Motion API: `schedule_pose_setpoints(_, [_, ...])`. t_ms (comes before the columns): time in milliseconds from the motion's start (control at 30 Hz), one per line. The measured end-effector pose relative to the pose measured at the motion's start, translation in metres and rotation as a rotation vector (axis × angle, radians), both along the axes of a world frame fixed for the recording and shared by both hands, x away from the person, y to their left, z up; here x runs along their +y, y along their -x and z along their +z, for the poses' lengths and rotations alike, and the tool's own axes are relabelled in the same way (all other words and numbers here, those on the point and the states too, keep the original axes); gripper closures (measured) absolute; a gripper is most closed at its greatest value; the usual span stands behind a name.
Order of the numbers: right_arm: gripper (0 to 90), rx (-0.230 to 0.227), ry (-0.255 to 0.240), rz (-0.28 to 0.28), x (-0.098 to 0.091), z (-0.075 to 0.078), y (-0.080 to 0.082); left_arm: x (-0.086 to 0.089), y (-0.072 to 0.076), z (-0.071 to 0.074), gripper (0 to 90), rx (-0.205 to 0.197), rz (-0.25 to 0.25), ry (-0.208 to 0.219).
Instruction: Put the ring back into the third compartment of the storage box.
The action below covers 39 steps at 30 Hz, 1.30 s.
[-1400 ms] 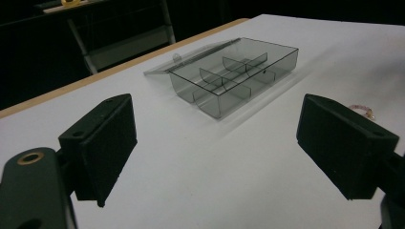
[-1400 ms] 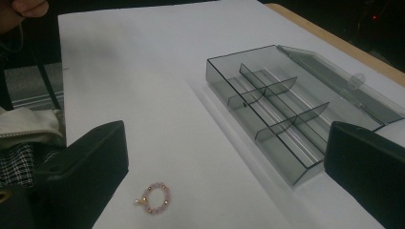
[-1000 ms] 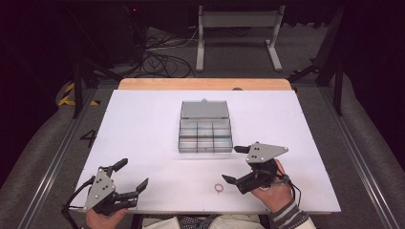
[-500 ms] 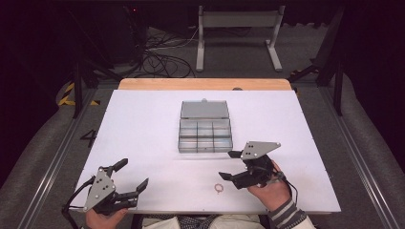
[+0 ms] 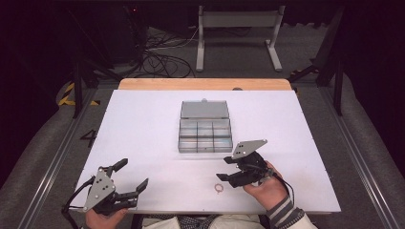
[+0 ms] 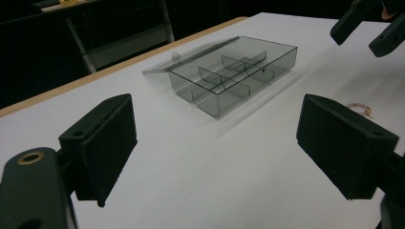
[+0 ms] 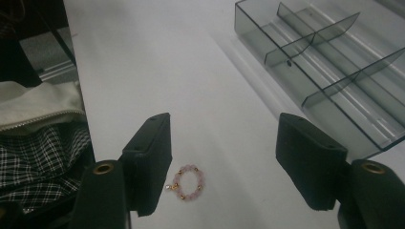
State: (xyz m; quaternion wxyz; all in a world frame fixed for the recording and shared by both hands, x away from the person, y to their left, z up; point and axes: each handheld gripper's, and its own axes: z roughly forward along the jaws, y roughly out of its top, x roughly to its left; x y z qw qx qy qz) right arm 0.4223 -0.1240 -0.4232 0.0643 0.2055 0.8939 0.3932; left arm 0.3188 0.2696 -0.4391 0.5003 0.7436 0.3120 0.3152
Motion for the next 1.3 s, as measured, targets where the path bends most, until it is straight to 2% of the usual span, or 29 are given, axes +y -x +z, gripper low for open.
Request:
schedule_pose_setpoints(433, [48.1, 0.043, 0.127, 0.034, 0.014, -0.013, -0.002, 0.000, 0.000, 0.000, 14.0, 0.001, 0.001, -0.003])
schedule_pose_setpoints(967, [60.9, 0.044, 0.247, 0.073, 0.027, -0.026, -0.001, 0.000, 0.000, 0.000, 14.1, 0.003, 0.002, -0.011])
schedule_pose_setpoints(1300, [68.7, 0.066, 0.304, 0.098, 0.034, -0.035, 0.000, -0.001, 0.000, 0.000, 14.2, 0.005, 0.001, -0.011])
